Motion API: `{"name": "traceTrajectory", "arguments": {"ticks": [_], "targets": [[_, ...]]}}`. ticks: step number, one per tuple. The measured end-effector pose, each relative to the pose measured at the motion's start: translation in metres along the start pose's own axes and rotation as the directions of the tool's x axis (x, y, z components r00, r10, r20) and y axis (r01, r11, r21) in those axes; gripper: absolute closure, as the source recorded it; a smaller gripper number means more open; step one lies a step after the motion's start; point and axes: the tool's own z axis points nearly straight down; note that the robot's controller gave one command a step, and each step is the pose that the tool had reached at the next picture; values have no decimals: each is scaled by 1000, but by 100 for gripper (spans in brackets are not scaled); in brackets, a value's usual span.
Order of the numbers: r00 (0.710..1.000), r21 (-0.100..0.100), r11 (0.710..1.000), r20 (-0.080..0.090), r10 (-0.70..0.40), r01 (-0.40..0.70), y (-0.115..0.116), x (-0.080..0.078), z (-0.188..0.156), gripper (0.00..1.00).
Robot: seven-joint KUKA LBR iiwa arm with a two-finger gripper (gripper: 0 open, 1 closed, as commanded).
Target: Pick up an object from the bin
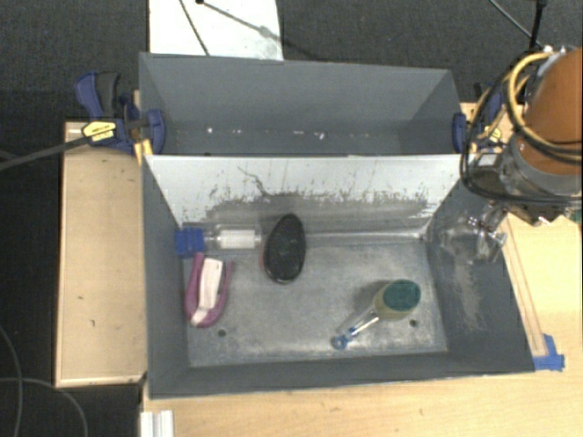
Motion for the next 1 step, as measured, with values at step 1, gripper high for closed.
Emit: {"name": "traceTrajectory", "arguments": {"ticks": [1], "targets": [[1000,-10,1000,-5,7,-7,2,2,5,0]]}}
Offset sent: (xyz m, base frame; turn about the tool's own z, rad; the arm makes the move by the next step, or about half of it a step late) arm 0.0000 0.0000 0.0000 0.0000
